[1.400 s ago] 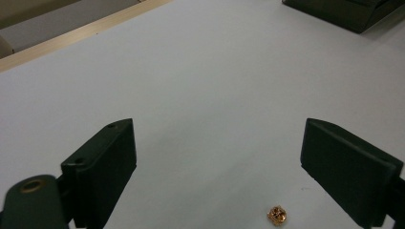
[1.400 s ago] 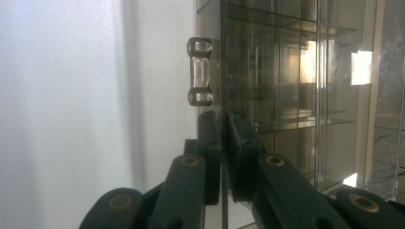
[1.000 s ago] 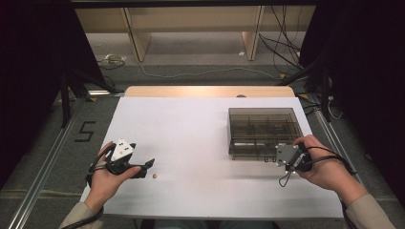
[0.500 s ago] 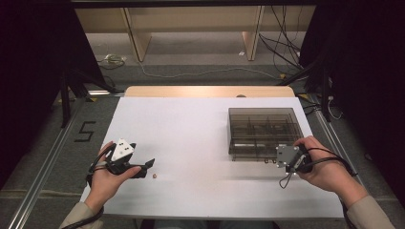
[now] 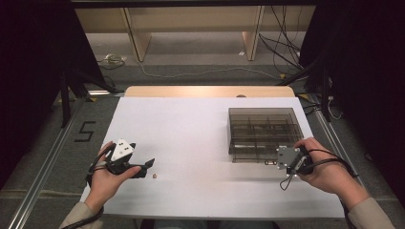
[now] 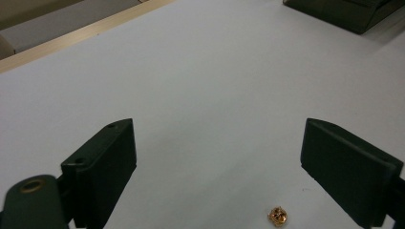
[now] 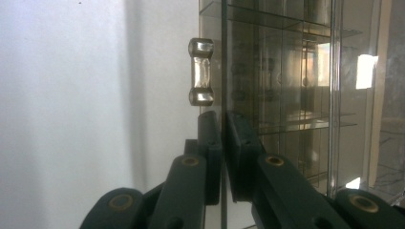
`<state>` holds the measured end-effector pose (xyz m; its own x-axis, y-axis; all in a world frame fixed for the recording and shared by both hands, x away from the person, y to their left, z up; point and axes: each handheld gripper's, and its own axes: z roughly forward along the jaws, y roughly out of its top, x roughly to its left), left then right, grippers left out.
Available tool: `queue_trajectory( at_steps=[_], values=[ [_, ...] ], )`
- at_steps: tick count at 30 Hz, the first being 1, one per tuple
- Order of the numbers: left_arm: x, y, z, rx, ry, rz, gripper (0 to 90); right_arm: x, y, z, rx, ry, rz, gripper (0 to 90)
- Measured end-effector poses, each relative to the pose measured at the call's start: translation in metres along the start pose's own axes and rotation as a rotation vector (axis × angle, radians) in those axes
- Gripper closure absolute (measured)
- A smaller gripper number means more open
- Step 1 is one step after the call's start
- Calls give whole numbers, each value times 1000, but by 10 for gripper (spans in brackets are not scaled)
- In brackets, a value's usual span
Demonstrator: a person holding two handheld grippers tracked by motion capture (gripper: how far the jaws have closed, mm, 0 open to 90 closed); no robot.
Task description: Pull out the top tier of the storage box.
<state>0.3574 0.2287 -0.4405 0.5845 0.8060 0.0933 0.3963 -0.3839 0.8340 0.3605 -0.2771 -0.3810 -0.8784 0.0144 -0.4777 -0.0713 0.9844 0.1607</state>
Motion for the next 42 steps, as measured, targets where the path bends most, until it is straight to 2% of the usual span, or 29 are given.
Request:
queue_trajectory(
  at_steps=[12, 13, 29, 31, 37, 39, 42],
  values=[
    [0, 0, 0, -1, 0, 0, 117, 2, 0, -1, 11, 3, 7, 861],
    [0, 0, 0, -1, 1, 0, 117, 2, 0, -1, -1, -1, 2, 861],
    [0, 0, 0, -3, 0, -1, 117, 4, -1, -2, -4, -1, 13, 858],
    [0, 0, 0, -3, 0, 0, 117, 3, -1, -2, -6, 2, 29, 853],
    [0, 0, 0, -1, -1, 1, 121, 2, -3, -7, -66, -38, 134, 677],
    [0, 0, 0, -1, -1, 1, 121, 3, -3, -7, -73, -40, 144, 656],
    [0, 0, 0, -1, -1, 1, 121, 4, -1, -6, -106, -45, 201, 594]
  ],
)
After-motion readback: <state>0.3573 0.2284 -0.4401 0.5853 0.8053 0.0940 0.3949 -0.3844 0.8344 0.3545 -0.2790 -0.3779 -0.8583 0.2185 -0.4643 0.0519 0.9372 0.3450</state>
